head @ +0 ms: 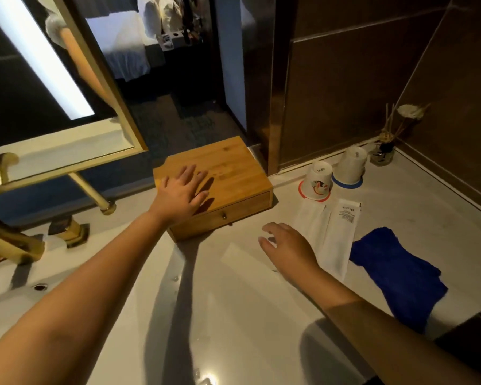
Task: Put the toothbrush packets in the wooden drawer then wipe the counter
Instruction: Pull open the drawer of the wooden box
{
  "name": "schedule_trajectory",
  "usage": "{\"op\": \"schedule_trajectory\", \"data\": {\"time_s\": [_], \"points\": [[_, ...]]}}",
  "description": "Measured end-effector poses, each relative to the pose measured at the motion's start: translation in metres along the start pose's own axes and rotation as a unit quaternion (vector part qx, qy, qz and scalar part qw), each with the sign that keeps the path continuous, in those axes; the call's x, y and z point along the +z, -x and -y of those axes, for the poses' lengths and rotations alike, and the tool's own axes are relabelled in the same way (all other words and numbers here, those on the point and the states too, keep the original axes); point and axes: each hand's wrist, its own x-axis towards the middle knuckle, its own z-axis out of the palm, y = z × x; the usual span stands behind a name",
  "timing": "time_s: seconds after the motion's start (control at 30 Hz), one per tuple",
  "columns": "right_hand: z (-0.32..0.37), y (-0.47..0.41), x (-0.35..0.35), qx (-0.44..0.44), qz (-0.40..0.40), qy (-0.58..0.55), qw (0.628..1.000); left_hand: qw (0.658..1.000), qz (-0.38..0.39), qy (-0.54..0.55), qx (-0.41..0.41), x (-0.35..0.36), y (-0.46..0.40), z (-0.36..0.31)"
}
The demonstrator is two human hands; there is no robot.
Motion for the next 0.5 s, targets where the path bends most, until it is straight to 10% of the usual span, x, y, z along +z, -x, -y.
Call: {"op": "schedule_trajectory", "data": {"time_s": [0.5], "points": [[0.061, -0.095, 0.060, 0.289, 0.072, -0.434, 0.850, 1.000, -0.009, 0.013, -0.011, 0.037, -0.015, 0.012]]}}
